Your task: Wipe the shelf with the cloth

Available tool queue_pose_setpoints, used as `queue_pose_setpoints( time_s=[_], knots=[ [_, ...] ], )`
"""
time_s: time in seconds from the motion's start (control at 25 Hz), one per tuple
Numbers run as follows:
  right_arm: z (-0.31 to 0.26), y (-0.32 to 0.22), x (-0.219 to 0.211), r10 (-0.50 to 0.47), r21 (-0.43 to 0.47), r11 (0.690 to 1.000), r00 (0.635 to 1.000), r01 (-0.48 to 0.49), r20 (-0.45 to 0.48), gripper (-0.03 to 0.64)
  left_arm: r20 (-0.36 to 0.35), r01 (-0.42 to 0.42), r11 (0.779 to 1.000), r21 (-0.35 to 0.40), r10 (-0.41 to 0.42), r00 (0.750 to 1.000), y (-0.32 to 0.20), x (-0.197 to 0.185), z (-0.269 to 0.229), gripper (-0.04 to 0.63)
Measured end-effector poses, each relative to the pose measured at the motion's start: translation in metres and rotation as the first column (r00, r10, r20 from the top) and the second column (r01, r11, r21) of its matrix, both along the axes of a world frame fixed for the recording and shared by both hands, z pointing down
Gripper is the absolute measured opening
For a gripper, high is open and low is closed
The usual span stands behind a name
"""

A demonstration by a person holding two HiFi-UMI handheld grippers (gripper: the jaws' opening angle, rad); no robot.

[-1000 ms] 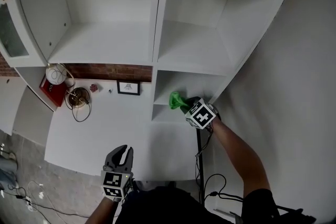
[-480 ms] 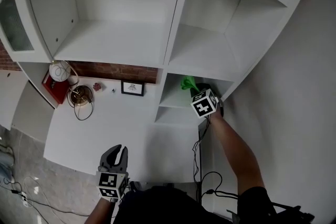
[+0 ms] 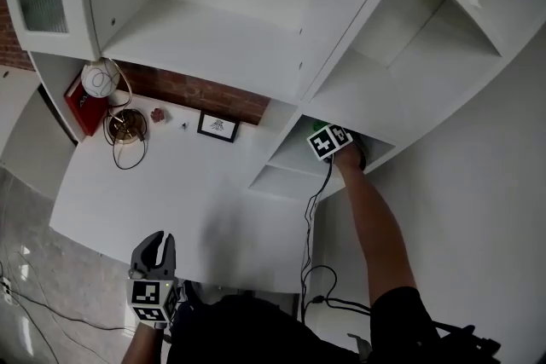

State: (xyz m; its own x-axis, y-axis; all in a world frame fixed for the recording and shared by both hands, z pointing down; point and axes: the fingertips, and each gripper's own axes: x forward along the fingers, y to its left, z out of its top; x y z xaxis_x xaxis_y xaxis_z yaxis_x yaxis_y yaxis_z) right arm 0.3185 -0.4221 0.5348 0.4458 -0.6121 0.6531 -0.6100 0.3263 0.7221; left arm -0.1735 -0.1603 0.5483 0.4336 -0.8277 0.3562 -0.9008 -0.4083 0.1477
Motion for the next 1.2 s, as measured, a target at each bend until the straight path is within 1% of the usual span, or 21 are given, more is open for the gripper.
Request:
queue_pose_setpoints(
  time_s=[0.12, 0.16, 0.24, 0.36, 0.44, 0.52, 0.68, 0.84, 1.04, 1.2],
  knots=[
    [0.019, 0.004, 0.005, 0.075, -0.066, 0.995, 0.997, -0.076, -0.014, 0.046, -0.016, 0.037, 0.999, -0.017, -0.037, 0.999, 0.004, -0.019, 0.010, 0.064],
    [0.024, 0.003, 0.005, 0.090, -0.076, 0.993, 0.996, -0.091, -0.016, 0.045, -0.022, 0.047, 0.999, -0.020, -0.048, 0.999, 0.005, -0.023, 0.012, 0.064],
    [0.026, 0.000, 0.003, 0.090, -0.081, 0.992, 0.995, -0.093, -0.038, 0.046, -0.035, 0.060, 0.998, -0.026, -0.061, 0.998, 0.007, -0.029, 0.017, 0.064],
    [0.027, 0.009, 0.002, 0.117, -0.123, 0.984, 0.990, -0.127, -0.082, 0.044, -0.051, 0.062, 0.998, -0.032, -0.063, 0.997, 0.007, -0.031, 0.022, 0.064],
    [0.032, 0.020, -0.002, 0.145, -0.161, 0.975, 0.987, -0.154, -0.062, 0.044, -0.062, 0.049, 0.998, -0.031, -0.050, 0.997, 0.006, -0.029, 0.022, 0.064],
    [0.036, 0.030, -0.006, 0.160, -0.181, 0.970, 0.986, -0.164, -0.038, 0.044, -0.071, 0.021, 0.999, -0.025, -0.023, 0.997, 0.004, -0.023, 0.021, 0.064],
    [0.036, 0.052, -0.016, 0.146, -0.195, 0.969, 0.989, -0.150, -0.035, 0.044, -0.077, -0.040, 0.999, -0.005, 0.040, 0.996, -0.001, -0.009, 0.015, 0.064],
    [0.038, 0.081, -0.027, 0.157, -0.187, 0.970, 0.988, -0.153, 0.007, 0.044, -0.071, -0.115, 0.993, 0.014, 0.116, 0.991, -0.011, 0.005, 0.009, 0.064],
    [0.036, 0.116, -0.032, 0.151, -0.176, 0.974, 0.988, -0.142, 0.035, 0.044, -0.069, -0.223, 0.975, 0.024, 0.224, 0.972, -0.019, 0.033, 0.004, 0.064],
    [0.036, 0.143, -0.033, 0.152, -0.159, 0.978, 0.986, -0.139, 0.071, 0.046, -0.066, -0.304, 0.953, 0.020, 0.304, 0.950, -0.021, 0.055, 0.006, 0.064]
  ],
)
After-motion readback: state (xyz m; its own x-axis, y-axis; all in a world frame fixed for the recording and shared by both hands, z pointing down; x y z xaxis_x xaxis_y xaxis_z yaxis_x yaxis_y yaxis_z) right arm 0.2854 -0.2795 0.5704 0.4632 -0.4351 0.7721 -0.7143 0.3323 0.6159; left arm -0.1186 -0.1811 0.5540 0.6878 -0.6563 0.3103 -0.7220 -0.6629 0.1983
